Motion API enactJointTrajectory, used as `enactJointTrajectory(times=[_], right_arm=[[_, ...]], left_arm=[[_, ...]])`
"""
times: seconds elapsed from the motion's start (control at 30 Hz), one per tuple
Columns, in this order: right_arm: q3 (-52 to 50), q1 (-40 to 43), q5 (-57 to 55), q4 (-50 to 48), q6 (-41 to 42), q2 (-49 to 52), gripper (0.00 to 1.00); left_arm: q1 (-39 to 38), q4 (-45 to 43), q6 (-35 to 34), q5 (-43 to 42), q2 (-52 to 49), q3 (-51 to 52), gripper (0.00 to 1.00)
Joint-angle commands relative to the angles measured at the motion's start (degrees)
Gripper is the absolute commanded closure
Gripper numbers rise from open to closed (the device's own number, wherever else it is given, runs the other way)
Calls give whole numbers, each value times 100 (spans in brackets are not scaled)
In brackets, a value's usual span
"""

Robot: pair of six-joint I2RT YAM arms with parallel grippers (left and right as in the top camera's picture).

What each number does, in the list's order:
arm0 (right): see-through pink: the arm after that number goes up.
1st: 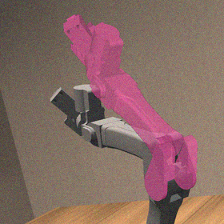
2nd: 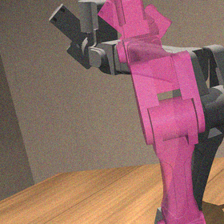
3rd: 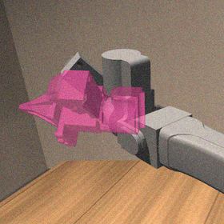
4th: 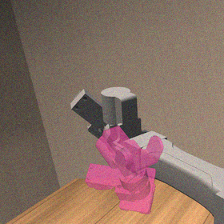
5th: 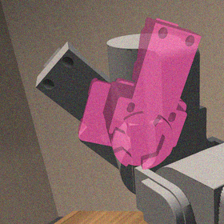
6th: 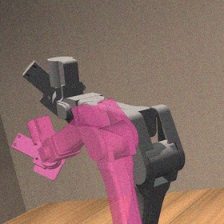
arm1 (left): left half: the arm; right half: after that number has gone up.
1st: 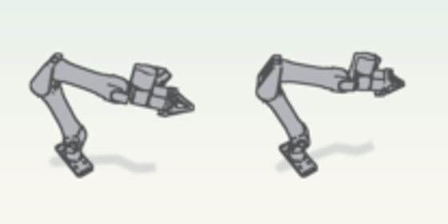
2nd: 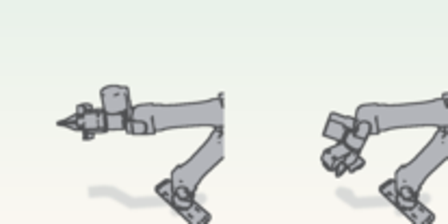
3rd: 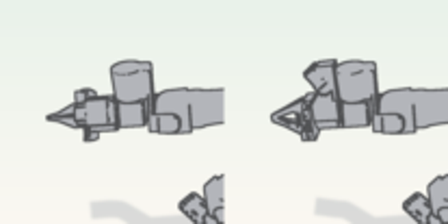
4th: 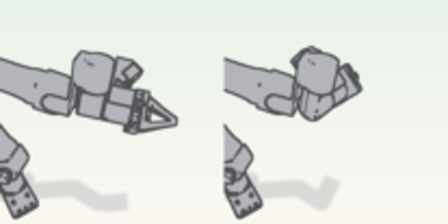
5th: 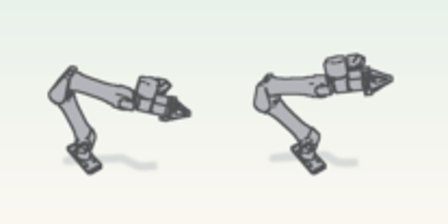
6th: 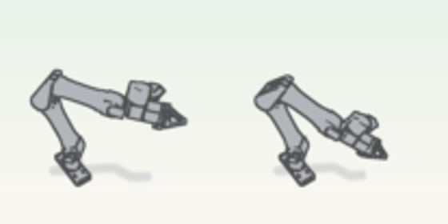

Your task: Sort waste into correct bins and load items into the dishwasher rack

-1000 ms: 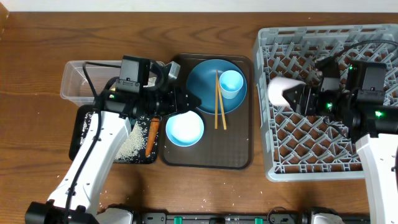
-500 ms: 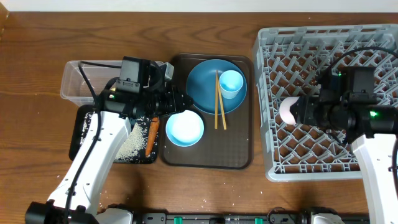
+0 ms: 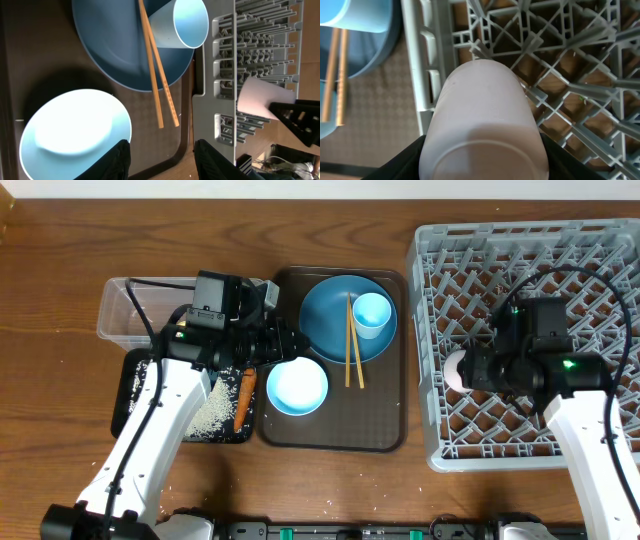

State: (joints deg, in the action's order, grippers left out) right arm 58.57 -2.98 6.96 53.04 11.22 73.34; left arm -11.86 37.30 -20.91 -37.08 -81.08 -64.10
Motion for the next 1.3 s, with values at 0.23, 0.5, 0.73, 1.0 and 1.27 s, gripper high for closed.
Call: enactJointTrajectory(times=[0.23,0.5,0.73,1.0,1.27], right_arm=[[-140,-42,-52,-177,116,157,25],[-140,-42,-50,-232,116,155,14],[-140,-42,-50,-245,118,157,10],[-140,-42,-52,-96,116,155,9],[-142,-42,-52,-11,116,157,9]], left_arm=[[-13,-107,90,57,-15,13,56],[-24,-584,-13,55,-15,13,55],[-496,-1582,-81,245,-52,11,55],[-1652,-2245,-492,2664,-621,13,44],[-1998,-3733,-837,3051,-1843,11,44]])
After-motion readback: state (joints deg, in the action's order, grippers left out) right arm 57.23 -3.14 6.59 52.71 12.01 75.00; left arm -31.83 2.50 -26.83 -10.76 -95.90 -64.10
